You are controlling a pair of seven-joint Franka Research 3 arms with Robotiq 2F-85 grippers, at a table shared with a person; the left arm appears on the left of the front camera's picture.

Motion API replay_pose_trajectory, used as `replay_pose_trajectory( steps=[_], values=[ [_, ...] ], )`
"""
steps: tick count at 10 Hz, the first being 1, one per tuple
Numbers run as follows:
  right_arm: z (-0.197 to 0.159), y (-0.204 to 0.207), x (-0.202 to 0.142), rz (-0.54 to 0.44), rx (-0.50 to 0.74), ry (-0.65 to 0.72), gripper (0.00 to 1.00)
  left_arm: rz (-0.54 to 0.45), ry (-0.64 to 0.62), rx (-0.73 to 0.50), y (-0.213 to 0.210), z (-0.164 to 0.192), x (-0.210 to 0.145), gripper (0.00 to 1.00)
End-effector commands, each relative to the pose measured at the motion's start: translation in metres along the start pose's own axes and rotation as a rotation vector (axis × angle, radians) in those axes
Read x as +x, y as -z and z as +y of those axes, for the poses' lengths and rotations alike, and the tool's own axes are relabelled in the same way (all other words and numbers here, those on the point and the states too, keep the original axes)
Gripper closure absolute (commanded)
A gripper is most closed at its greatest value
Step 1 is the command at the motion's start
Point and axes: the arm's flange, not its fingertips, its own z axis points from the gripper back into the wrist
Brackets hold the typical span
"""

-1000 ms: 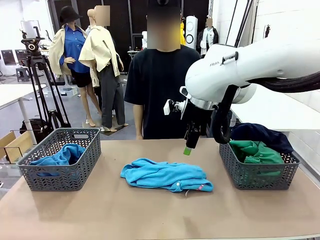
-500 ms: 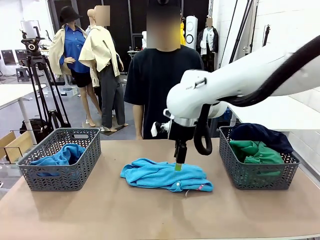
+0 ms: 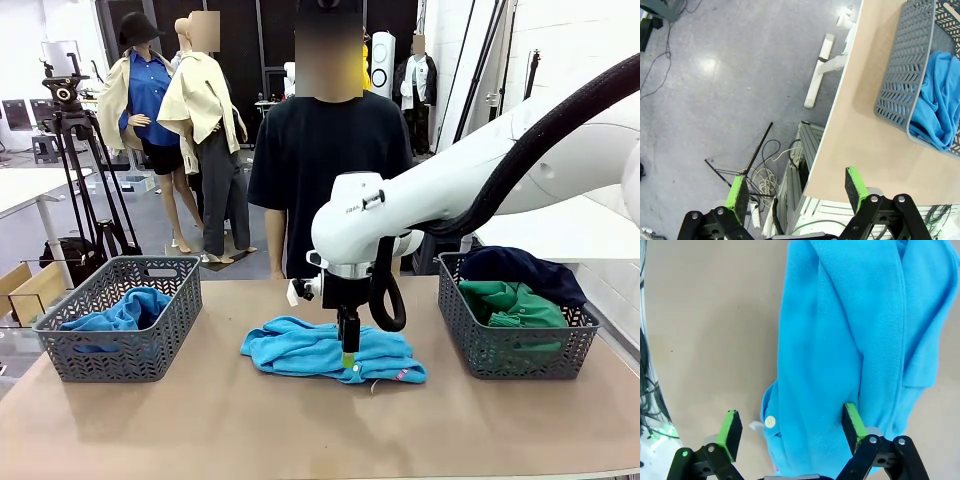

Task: Sort the tops and bottoms.
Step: Lift clothes from the center of the table with your right hand.

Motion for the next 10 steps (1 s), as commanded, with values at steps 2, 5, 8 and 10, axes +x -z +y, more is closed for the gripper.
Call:
replay_pose_trajectory(
  steps=[2,5,8,10],
  values=[
    [0.006,0.01,0.005,0.09,-0.1,0.081,0.0,0.003,0.0,-0.006,0.0,0.002,-0.001,0.0],
    [0.011,0.013,0.006,0.131,-0.14,0.119,0.0,0.003,0.0,-0.006,0.0,0.002,-0.001,0.0],
    [0.011,0.029,0.008,0.135,-0.099,0.106,0.0,0.003,0.0,-0.006,0.0,0.002,-0.001,0.0],
    [0.01,0.039,0.01,0.155,-0.1,0.105,0.0,0.003,0.0,-0.006,0.0,0.002,-0.001,0.0]
  ],
)
